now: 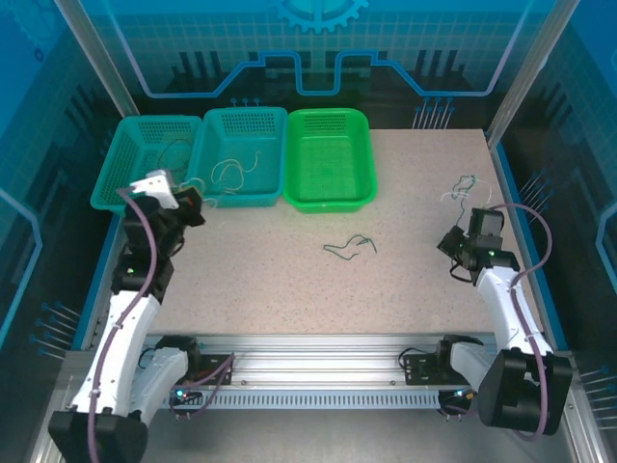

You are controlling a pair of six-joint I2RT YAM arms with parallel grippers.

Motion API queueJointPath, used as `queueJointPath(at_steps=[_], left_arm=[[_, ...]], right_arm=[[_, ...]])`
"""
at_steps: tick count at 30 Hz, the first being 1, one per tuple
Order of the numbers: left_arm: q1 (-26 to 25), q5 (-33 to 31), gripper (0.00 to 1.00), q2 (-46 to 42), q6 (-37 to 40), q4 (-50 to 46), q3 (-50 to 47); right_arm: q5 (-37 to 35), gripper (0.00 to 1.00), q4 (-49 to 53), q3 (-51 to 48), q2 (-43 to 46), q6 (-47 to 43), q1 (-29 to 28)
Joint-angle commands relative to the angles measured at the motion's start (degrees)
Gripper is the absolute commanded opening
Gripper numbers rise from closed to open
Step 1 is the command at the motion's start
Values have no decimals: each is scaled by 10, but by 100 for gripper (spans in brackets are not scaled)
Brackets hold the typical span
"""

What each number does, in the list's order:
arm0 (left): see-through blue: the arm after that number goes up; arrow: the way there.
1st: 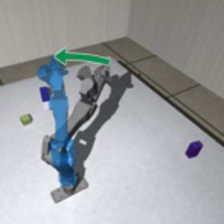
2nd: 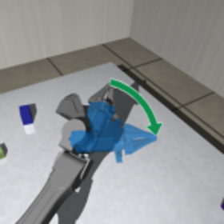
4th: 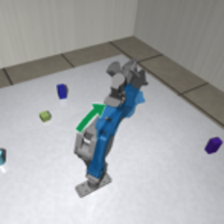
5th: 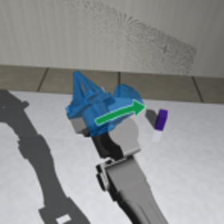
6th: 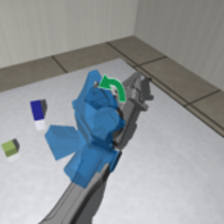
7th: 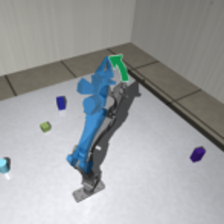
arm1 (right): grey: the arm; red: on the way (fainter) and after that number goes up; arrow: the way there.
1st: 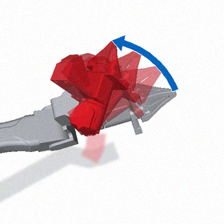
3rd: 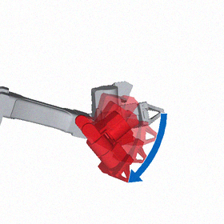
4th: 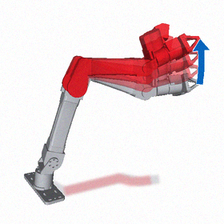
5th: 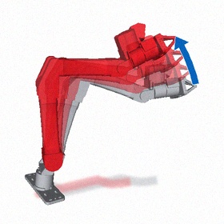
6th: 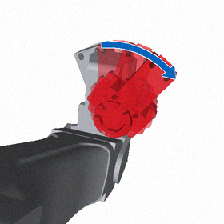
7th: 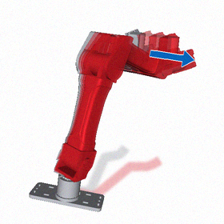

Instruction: Untangle the cables

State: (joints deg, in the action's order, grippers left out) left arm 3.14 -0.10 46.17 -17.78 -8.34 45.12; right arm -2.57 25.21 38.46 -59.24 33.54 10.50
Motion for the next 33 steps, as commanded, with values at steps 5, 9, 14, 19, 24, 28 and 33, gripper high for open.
queueJointPath(at_steps=[5, 9, 14, 19, 24, 28, 33], left_arm=[[26, 155, 0, 10, -39, 5, 73], [27, 139, 0, 37, -29, 21, 122], [28, 120, 0, 118, -17, 56, 210], [28, 122, 0, 223, -21, 90, 318], [28, 146, 0, 349, -30, 115, 406], [28, 181, 0, 442, -44, 126, 440], [26, 172, 0, 534, -37, 118, 444]], right_arm=[[60, 0, -10, 10, -10, 7, -12], [86, 0, -18, 13, -12, 2, -25], [89, 0, -19, 16, -5, -2, -38], [88, 0, -14, 15, 0, -1, -42], [83, 0, -7, 16, 11, -3, -45], [81, 0, -2, 18, 18, -5, -48], [81, 0, 6, 21, 21, -8, -49]])
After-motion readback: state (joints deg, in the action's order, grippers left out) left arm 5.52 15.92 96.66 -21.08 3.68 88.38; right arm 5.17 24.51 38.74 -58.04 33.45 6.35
